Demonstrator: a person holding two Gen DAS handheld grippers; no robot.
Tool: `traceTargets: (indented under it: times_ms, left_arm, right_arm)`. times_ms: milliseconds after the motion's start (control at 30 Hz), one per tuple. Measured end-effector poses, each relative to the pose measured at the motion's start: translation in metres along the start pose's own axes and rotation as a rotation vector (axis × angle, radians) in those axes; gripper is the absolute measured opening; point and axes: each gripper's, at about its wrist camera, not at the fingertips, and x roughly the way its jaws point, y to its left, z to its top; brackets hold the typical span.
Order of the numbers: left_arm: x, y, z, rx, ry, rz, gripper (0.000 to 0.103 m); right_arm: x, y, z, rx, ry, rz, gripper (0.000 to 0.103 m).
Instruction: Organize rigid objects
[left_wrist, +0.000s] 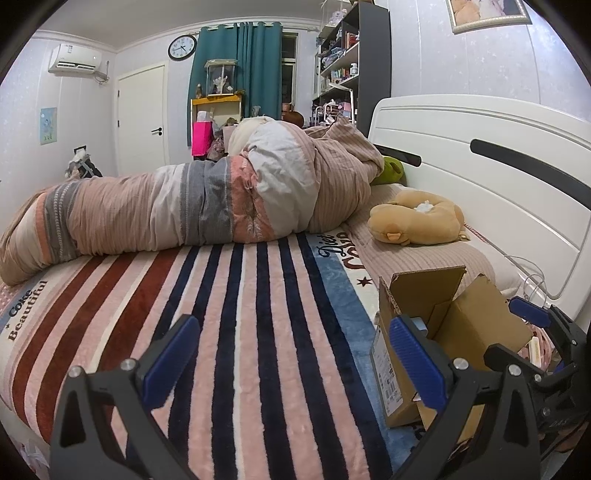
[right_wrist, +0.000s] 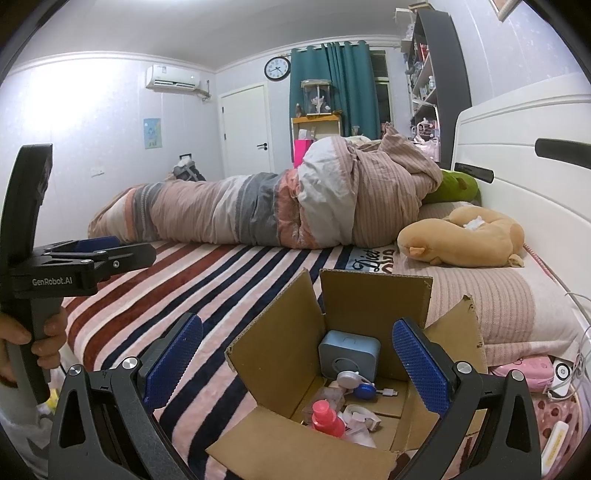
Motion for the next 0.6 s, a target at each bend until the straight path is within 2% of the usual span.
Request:
traceTargets:
  times_ms: [600]
  left_arm:
    - [-0.0004, -0.0014, -0.0009, 0.001, 0.001, 0.0, 0.102]
  right_arm:
    - [-0.0004, -0.0031, -0.0002, 0.002, 0.001, 0.002, 0.103]
